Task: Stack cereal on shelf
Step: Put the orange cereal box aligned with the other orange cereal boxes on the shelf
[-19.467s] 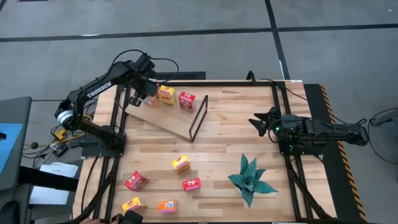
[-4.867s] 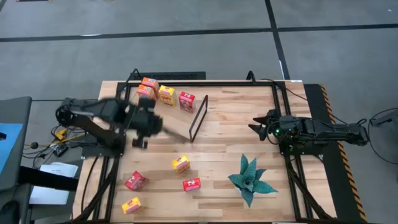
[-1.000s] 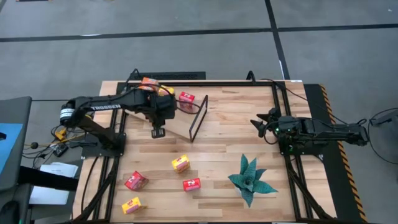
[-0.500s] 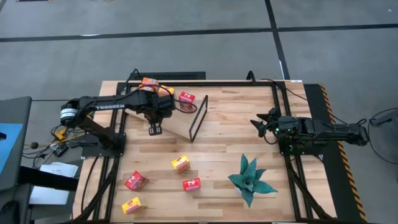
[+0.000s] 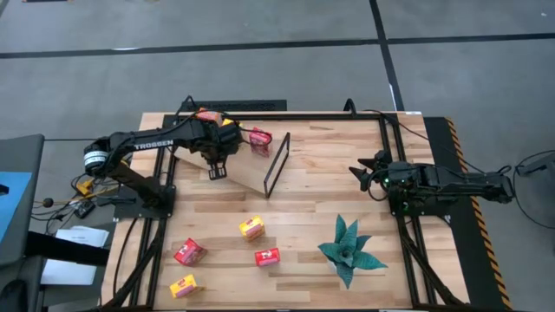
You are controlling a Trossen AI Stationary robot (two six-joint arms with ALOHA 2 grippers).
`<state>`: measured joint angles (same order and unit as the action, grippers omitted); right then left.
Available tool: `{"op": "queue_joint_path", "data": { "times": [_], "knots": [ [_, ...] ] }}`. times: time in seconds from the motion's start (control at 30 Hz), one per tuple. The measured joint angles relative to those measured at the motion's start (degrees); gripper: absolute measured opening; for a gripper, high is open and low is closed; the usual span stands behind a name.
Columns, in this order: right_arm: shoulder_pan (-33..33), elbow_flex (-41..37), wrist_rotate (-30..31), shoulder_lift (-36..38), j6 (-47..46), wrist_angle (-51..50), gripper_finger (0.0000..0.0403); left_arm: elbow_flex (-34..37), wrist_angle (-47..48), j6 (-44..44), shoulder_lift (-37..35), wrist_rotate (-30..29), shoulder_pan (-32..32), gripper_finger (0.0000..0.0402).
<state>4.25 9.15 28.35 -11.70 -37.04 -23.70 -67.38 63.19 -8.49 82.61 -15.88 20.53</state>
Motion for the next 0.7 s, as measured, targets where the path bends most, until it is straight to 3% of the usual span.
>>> {"op": "queue_joint_path", "data": {
  "times": [0.13, 0.33, 0.53, 0.7],
  "knots": [
    [0.0, 0.0, 0.0, 0.0, 0.0, 0.0, 0.0317, 0.0, 1.5, 0.8, -0.1, -2.9, 0.0, 0.0000],
    [0.0, 0.0, 0.0, 0.0, 0.0, -0.4, 0.0317, -1.0, 1.0, 4.9, -0.2, 0.2, -0.8, 0.0000],
    [0.0, 0.0, 0.0, 0.0, 0.0, -1.1, 0.0317, -1.2, -4.4, 10.5, -0.8, -1.1, -4.3, 0.0000],
    [0.0, 0.0, 0.0, 0.0, 0.0, -1.5, 0.0317, -1.2, -11.9, 13.7, 0.8, -7.6, -7.2, 0.0000]
  ]
}}
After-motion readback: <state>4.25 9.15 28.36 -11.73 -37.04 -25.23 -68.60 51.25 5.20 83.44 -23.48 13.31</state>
